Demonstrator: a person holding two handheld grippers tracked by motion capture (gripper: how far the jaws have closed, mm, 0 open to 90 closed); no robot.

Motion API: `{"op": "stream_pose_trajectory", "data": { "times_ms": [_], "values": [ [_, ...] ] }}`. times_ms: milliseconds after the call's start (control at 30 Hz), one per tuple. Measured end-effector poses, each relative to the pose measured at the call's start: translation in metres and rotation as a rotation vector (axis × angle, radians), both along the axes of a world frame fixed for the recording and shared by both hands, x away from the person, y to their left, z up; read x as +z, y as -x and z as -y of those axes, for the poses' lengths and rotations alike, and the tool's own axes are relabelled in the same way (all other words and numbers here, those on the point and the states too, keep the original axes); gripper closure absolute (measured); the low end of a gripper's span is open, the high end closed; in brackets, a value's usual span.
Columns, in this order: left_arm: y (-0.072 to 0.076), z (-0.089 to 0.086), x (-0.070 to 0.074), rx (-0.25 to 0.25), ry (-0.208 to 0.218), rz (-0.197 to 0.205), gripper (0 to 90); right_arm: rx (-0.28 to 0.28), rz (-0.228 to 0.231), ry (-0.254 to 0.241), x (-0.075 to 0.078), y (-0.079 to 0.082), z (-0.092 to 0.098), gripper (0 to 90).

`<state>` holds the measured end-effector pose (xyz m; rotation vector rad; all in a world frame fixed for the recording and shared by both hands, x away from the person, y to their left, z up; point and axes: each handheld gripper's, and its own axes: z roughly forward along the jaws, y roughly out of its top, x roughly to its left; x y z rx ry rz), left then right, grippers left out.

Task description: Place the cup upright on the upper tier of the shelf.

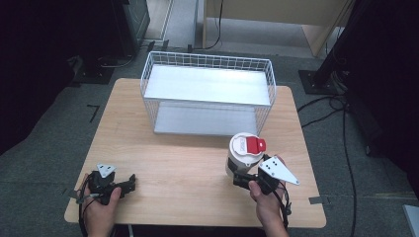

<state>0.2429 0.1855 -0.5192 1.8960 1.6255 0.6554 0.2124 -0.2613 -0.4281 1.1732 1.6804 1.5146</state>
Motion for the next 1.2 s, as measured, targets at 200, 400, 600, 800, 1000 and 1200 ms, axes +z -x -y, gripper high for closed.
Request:
{"op": "stream_pose_trajectory", "data": {
  "times_ms": [200,400,600,800,1000,1200],
  "values": [
    [0.000,0.000,0.000,0.000,0.000,0.002,0.0,-0.005,0.044,0.005,0.018,-0.010,-0.005,8.5],
    [0.000,0.000,0.000,-0.001,0.000,0.001,0.0,-0.019,0.075,0.010,0.033,-0.021,-0.010,8.5],
    [0.000,0.000,0.000,-0.002,0.000,0.000,0.0,-0.031,0.101,0.006,0.045,-0.031,-0.015,8.5],
    [0.000,0.000,0.000,-0.006,-0.002,-0.001,0.0,-0.051,0.137,-0.013,0.062,-0.043,-0.017,8.6],
    [0.000,0.000,0.000,-0.005,0.000,0.002,0.0,-0.064,0.182,-0.001,0.081,-0.058,-0.021,8.6],
    [0.000,0.000,0.000,-0.005,0.000,0.002,0.0,-0.083,0.209,0.004,0.099,-0.074,-0.023,8.6]
  ]
}}
